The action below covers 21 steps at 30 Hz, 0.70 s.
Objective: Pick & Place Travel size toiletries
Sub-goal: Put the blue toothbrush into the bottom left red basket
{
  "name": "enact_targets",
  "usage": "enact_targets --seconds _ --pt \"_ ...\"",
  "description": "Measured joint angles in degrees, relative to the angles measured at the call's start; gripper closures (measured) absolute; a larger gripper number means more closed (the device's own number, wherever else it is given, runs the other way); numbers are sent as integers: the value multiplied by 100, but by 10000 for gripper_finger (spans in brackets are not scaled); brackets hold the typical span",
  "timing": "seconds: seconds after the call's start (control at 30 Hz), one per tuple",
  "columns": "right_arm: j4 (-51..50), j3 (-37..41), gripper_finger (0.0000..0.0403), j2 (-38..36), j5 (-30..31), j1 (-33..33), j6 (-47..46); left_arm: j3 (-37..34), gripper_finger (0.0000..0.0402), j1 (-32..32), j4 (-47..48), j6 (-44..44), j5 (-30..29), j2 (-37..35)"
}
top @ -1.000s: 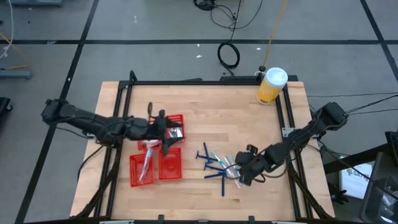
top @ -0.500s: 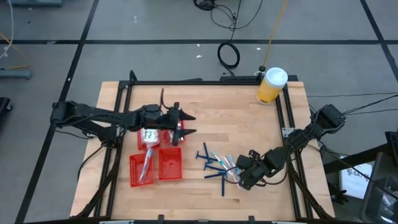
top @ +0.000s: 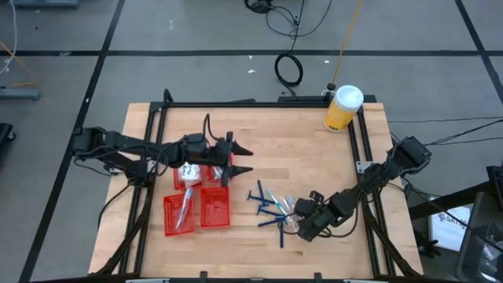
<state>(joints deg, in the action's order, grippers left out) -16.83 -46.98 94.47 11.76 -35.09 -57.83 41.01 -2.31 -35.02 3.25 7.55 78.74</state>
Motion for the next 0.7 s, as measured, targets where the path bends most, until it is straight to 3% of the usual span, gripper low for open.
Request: enact_targets --seconds 0.23,0.57,0.7 --pt "-955 24 258 -257 418 156 48 0 146 130 -2 8 -4 0" --pt "-1244 90 379 -282 436 478 559 0 146 175 33 48 -7 0" --pt "-1256 112 379 -398 904 569 984 0 146 175 40 45 -7 0"
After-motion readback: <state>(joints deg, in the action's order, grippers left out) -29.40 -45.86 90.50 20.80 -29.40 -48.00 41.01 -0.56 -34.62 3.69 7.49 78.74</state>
